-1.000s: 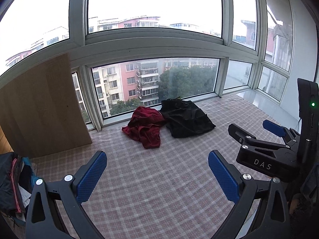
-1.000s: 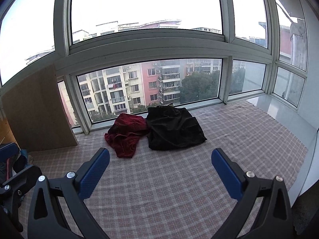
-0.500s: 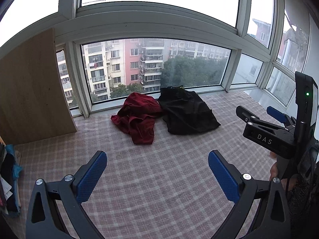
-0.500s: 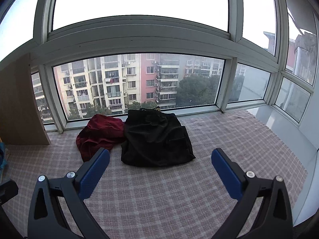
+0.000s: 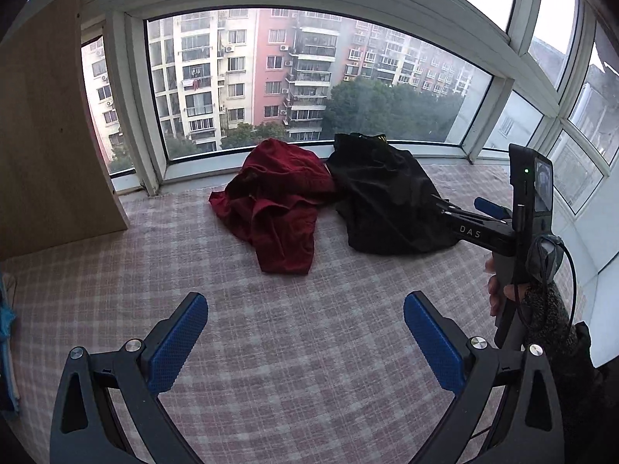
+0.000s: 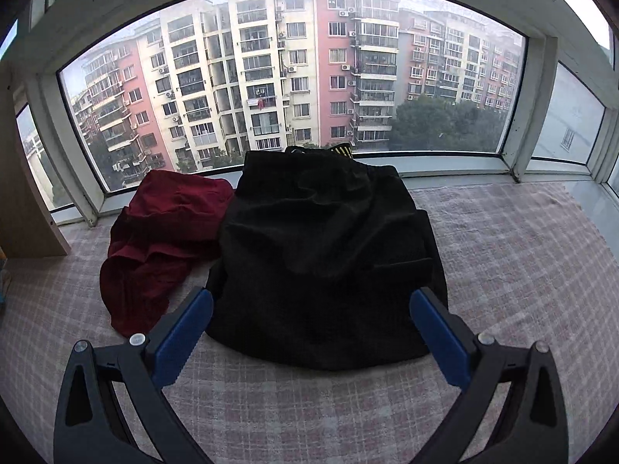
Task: Fold clothes
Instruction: 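Grasp the black shorts with the right gripper and lift them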
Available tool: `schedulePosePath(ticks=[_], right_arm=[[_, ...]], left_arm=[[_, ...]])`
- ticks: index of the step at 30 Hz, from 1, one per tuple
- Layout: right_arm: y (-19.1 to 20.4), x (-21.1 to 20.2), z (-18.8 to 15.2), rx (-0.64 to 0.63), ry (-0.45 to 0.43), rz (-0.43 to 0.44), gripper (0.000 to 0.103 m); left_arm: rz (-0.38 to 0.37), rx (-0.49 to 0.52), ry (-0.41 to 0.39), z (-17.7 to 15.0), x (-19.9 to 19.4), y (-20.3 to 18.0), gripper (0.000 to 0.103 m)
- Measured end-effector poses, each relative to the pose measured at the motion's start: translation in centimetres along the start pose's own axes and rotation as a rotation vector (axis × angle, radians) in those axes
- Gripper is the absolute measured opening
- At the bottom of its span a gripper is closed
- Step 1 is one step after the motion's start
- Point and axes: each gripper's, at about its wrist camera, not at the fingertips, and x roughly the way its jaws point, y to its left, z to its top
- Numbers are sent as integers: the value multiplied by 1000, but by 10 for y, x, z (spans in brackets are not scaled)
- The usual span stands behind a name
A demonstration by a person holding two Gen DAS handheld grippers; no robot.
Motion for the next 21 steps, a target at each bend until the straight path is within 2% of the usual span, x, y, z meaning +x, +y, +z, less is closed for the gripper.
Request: schedulePosePath(ticks=[5, 10, 11, 13, 15, 16, 17, 21], right_arm=[[13, 53, 10, -31, 88, 38, 103], [24, 107, 12, -117, 169, -44, 103], [21, 113, 12, -104, 188, -28, 103], [16, 122, 11, -80, 221, 5, 89], [9, 111, 15, -54, 210, 50, 21], [6, 105, 17, -42, 204, 73, 10], [3, 100, 19, -29, 198, 95, 5], [-15, 60, 35, 25, 154, 152, 5]], left_arm=[[19, -17, 52, -2, 26, 15, 102], [12, -54, 101, -7, 42, 31, 102], [12, -57, 106, -7, 43, 33, 102], [14, -55, 112, -9, 44, 35, 102], [23, -50, 114, -10, 43, 37, 102], [27, -48, 114, -11, 42, 38, 102], [28, -48, 115, -12, 42, 39, 102], [13, -57, 121, -15, 39, 40, 102]])
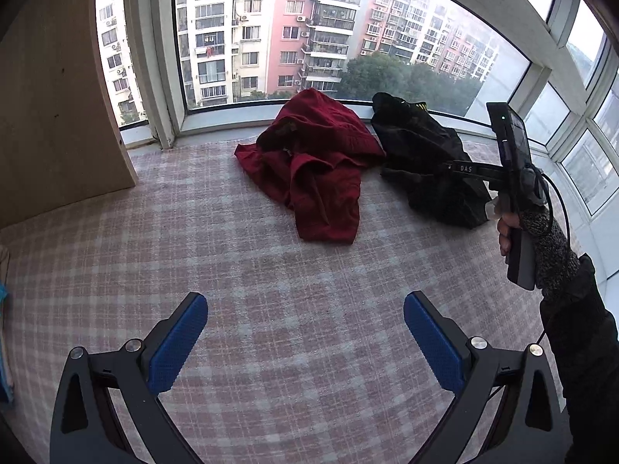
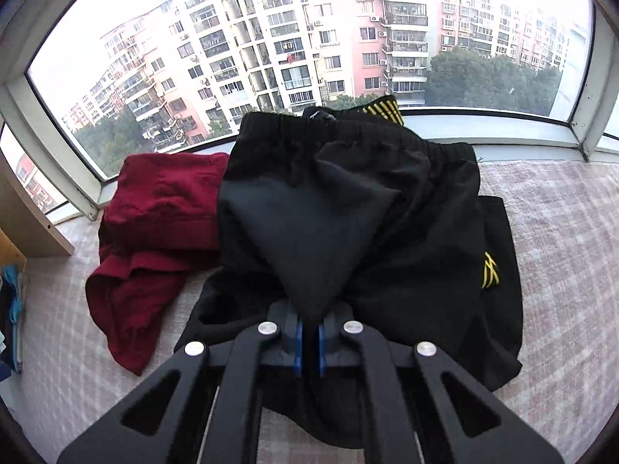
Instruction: Fold clothes
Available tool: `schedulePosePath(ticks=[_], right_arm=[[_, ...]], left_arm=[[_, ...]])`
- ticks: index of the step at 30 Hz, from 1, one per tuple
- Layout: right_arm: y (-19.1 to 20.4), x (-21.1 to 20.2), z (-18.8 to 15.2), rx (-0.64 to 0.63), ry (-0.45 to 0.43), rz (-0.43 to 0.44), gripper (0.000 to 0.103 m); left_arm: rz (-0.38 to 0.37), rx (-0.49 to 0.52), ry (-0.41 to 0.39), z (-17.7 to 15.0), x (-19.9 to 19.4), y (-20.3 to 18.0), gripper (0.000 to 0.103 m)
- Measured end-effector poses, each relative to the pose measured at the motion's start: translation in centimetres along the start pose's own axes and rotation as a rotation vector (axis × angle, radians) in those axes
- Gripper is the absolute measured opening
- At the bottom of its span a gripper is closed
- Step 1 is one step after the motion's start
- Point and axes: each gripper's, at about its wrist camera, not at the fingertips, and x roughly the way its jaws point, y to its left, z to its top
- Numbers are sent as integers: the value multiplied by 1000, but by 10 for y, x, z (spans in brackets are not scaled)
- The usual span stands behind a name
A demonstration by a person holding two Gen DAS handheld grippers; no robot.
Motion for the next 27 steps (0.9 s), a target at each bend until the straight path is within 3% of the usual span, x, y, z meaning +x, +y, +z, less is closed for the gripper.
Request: schedulePosePath(ticks=[3, 7, 12, 16, 21, 27], right_arm=[[3, -57, 15, -60, -98, -17, 4], [9, -144, 45, -92, -247, 31, 4], [55, -264, 53, -178, -406, 101, 4], [105, -334, 42, -250, -463, 160, 4], [181, -373, 22, -328, -471, 249, 4], [274, -371, 5, -407, -437, 388, 4]], left_arm=[[0, 18, -8, -3, -8, -2, 102], [13, 32, -43, -9, -30, 2, 102], [34, 5, -122, -20, -77, 27, 102], [48, -28, -191, -35, -119, 56, 102], [71, -85, -262, -63, -167, 102, 102], [143, -163, -300, -95, -216, 165, 102]])
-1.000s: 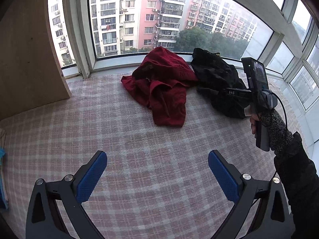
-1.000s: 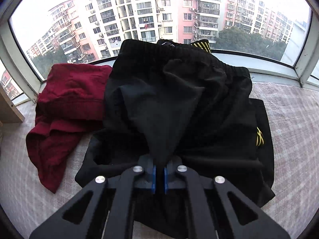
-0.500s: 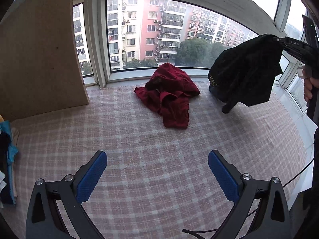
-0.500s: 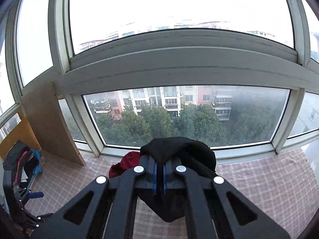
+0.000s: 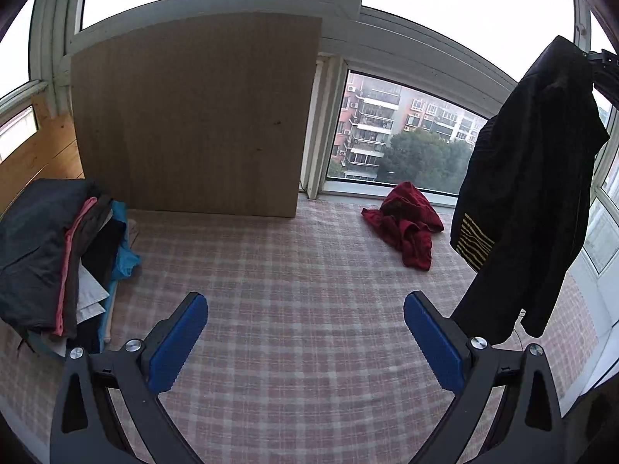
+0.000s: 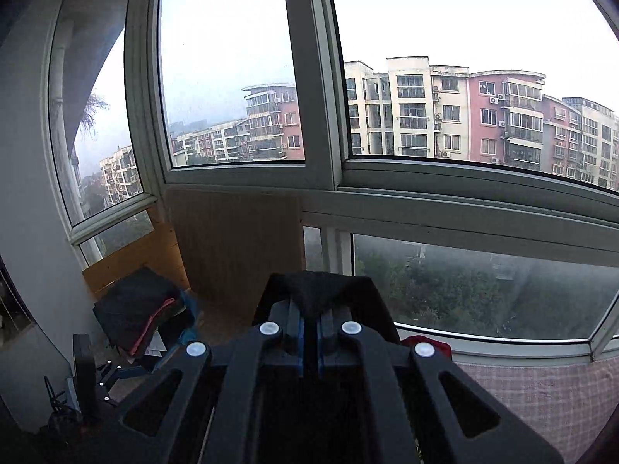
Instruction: Fold clothes
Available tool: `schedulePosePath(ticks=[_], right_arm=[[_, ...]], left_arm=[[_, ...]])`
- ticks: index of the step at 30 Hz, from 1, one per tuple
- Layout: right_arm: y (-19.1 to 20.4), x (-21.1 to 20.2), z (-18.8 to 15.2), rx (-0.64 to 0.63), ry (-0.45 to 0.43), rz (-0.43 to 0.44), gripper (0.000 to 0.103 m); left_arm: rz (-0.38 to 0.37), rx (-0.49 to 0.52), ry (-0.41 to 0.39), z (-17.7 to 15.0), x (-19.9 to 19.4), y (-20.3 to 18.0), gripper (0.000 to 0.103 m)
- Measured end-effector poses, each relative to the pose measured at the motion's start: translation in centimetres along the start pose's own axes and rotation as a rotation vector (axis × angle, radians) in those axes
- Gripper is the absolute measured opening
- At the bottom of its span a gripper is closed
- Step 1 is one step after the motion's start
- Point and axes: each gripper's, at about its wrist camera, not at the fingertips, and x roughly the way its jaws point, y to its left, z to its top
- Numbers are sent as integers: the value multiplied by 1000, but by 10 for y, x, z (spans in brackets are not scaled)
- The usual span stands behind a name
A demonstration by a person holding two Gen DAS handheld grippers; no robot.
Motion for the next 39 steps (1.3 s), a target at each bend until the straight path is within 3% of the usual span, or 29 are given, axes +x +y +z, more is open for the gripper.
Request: schedulePosePath(ticks=[4, 8, 10, 13, 15, 17, 19, 21, 22, 24, 28, 34, 39], right_arm=[[39, 5, -14, -27, 13, 74, 4], [48, 11, -108, 9, 174, 67, 4], [39, 23, -182, 80, 338, 39, 7], [19, 39, -300, 166, 653, -77, 11], [4, 37, -343, 254, 743, -140, 11], [-9, 28, -350, 343, 711, -147, 11], [-9, 33, -337, 355, 647, -163, 18], [-6, 47, -318, 309, 600, -185, 49], [-5, 56, -309, 284, 577, -197, 53], [-6, 79, -299, 237, 561, -203, 54], [-26, 140, -298, 201, 628, -234, 54], [-54, 196, -308, 208, 710, -194, 54], [-62, 224, -311, 173, 747, -157, 55]], left_arm=[[68, -17, -26, -8, -32, 45, 102], [116, -29, -34, -16, -51, 81, 102], [133, -26, -19, -23, -50, 95, 102], [147, -22, 28, -32, -40, 110, 102], [140, -12, 63, -36, -24, 113, 102], [132, 11, 101, -38, -4, 112, 102], [124, 47, 144, -40, 20, 105, 102], [98, 85, 191, -40, 49, 95, 102], [84, 106, 213, -40, 62, 90, 102], [68, 161, 245, -40, 87, 77, 102], [56, 262, 308, -43, 131, 58, 102], [132, 464, 381, -49, 188, 47, 102], [45, 545, 443, -49, 213, 38, 101]])
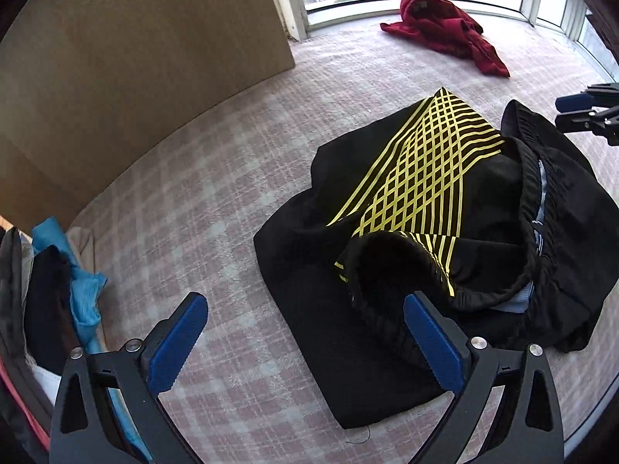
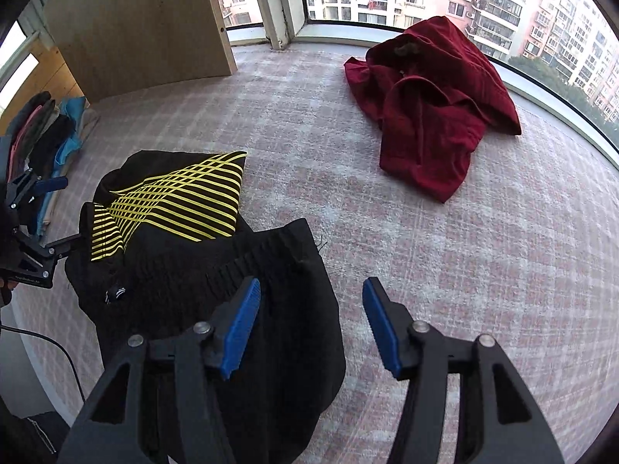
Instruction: Fold clothes
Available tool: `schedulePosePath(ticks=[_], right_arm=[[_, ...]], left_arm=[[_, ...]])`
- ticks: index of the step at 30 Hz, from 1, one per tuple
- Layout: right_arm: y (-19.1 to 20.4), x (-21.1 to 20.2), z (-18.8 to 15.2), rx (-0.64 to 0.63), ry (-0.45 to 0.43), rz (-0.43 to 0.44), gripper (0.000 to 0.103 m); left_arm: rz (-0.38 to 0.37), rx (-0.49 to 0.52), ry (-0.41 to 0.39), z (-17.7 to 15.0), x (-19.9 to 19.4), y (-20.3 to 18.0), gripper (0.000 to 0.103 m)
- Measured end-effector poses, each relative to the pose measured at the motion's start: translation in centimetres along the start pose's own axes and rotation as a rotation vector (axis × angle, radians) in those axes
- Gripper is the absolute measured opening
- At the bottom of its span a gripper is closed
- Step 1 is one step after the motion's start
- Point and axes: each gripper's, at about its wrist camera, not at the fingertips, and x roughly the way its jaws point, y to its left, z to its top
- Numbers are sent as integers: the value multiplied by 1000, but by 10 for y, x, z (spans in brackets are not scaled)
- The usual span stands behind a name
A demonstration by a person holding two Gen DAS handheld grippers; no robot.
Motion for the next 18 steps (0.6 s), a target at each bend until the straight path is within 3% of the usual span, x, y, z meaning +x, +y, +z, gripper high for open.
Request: schedulePosePath(ticks=[2, 4, 8, 10, 11, 12, 14, 16, 18], right_arm=[[1, 10, 4, -17, 18, 3, 55], [2, 19, 8, -35, 37, 6, 55], [8, 33, 11, -66, 51, 31, 55], [12, 37, 10, -85, 55, 35, 54], [14, 40, 8, -88, 64, 49, 53], [15, 41, 6, -87, 71, 67, 35], [13, 35, 3, -54, 54, 115, 8], [10, 22, -1, -19, 24, 131, 7], [5, 2, -7, 19, -22, 148, 6]], left_arm=[[-17, 33, -4, 6, 4, -6, 89], [-46, 41, 6, 10, 9, -10, 67], [-104, 18, 51, 12, 23, -11, 51], [-178, -15, 71, 10, 27, -8, 28], [-204, -32, 77, 9, 28, -7, 28], [-210, -47, 74, 8, 28, -4, 27], [-213, -75, 70, 6, 27, 0, 19], [-210, -114, 61, 3, 25, 7, 8], [-235, -162, 48, -2, 21, 17, 7]])
